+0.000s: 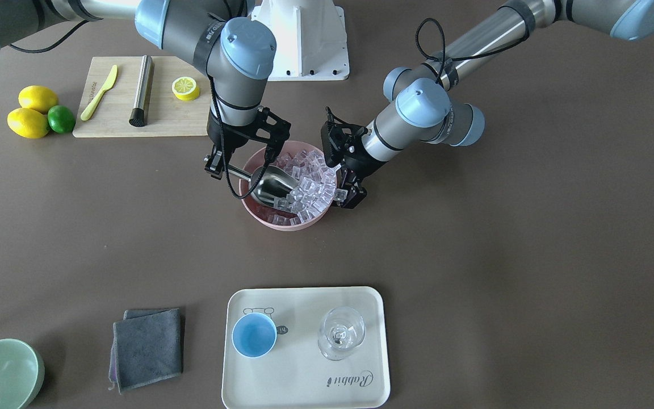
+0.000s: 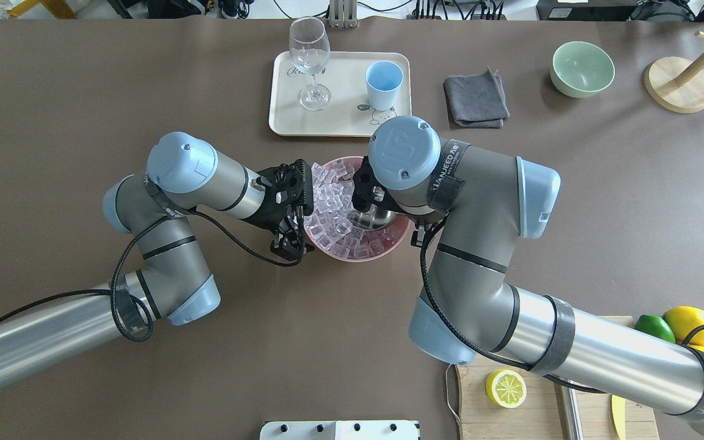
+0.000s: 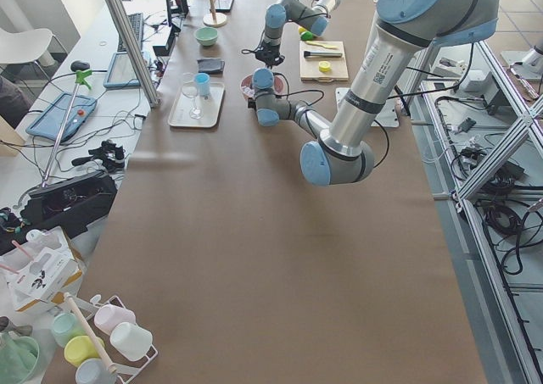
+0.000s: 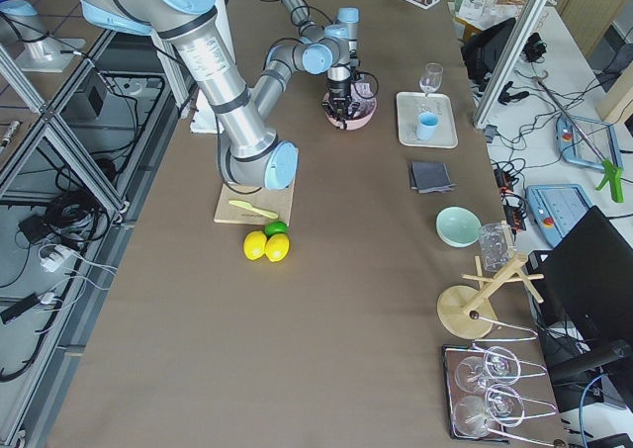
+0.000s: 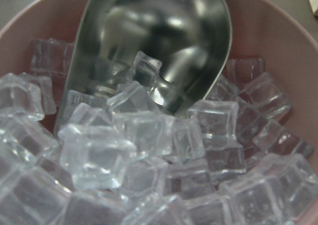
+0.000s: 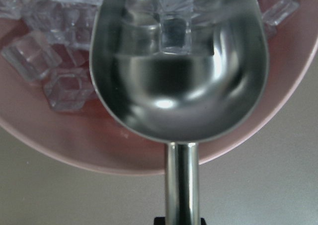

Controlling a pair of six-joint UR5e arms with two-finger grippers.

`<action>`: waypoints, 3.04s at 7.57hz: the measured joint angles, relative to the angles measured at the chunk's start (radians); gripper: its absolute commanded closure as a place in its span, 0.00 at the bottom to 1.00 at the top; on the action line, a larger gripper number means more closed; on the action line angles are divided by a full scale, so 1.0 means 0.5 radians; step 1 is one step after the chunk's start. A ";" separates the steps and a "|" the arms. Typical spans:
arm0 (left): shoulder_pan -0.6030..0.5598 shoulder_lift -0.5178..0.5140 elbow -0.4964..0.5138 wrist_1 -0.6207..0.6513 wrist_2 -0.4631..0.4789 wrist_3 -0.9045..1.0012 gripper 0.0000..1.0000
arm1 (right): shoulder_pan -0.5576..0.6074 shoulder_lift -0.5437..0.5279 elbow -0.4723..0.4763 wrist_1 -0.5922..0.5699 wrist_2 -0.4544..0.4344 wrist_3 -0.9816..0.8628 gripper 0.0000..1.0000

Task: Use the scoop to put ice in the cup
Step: 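Drag the scoop through the ice cubes and lift it out, right gripper, then carry the ice-filled scoop to the blue cup with the right gripper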

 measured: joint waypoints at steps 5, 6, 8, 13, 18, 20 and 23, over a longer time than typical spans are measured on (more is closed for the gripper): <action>0.000 -0.001 -0.002 0.003 0.000 0.000 0.02 | 0.001 -0.170 0.105 0.402 0.013 0.206 1.00; -0.001 -0.001 -0.003 0.003 0.000 0.000 0.02 | 0.002 -0.178 0.109 0.462 0.020 0.237 1.00; 0.000 -0.001 -0.005 0.003 0.000 0.000 0.02 | 0.005 -0.208 0.122 0.571 0.057 0.258 1.00; -0.003 -0.004 -0.009 0.004 0.000 0.000 0.02 | 0.117 -0.417 0.229 0.931 0.232 0.391 1.00; -0.006 -0.001 -0.009 0.003 -0.002 0.003 0.02 | 0.202 -0.564 0.313 1.124 0.305 0.554 1.00; -0.011 0.000 -0.009 0.003 -0.005 0.008 0.02 | 0.283 -0.599 0.311 1.163 0.395 0.625 1.00; -0.030 0.003 -0.009 0.006 -0.009 0.018 0.02 | 0.494 -0.534 0.176 1.156 0.544 0.712 1.00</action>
